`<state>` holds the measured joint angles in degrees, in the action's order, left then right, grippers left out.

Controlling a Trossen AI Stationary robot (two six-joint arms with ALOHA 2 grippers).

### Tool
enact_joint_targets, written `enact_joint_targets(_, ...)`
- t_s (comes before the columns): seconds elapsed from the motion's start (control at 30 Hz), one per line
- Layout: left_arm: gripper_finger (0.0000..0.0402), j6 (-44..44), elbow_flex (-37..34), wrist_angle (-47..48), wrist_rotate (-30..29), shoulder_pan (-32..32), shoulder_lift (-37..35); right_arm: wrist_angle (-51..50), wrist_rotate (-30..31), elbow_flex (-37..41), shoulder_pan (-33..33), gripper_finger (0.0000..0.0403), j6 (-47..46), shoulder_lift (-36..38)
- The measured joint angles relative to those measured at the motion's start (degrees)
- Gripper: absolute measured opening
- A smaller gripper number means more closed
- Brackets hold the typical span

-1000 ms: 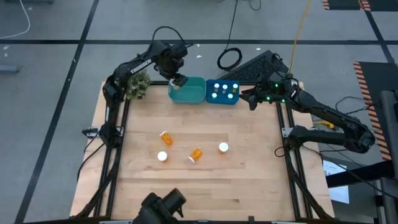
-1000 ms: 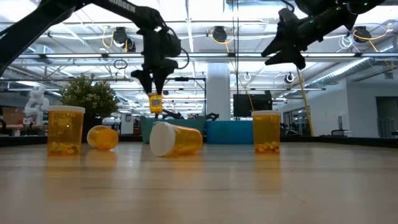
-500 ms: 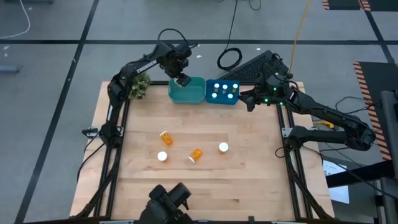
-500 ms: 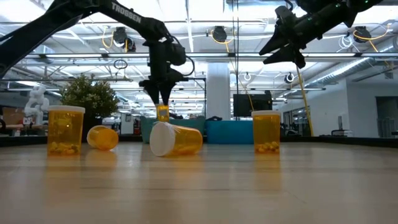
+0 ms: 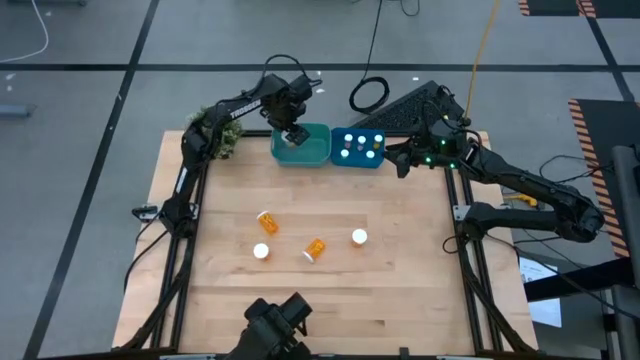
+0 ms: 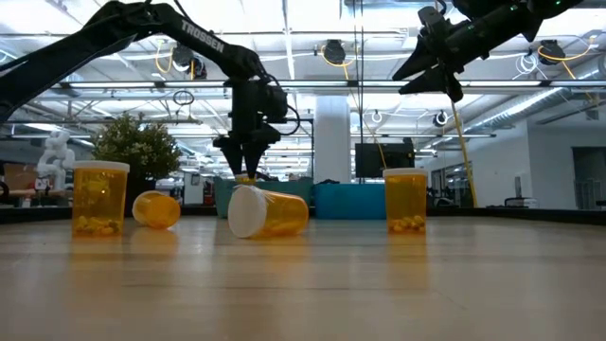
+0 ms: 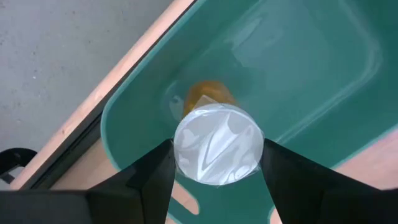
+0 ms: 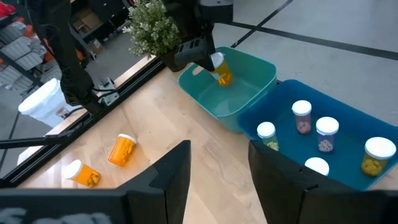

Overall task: Pick and place medicine bottles into bin by pill shape (circle, oval)
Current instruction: Put the large orange capsule bottle into the green bin

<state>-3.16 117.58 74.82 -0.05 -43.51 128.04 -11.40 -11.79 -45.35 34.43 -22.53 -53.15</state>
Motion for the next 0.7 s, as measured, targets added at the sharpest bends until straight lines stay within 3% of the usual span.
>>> enact_joint_targets(0.7,0.0225,-1.09,-1.87,-1.48,0.05,0.20,0.27,-0.02,0.00,0.00,0.00,0.0155,2.21,0.00)
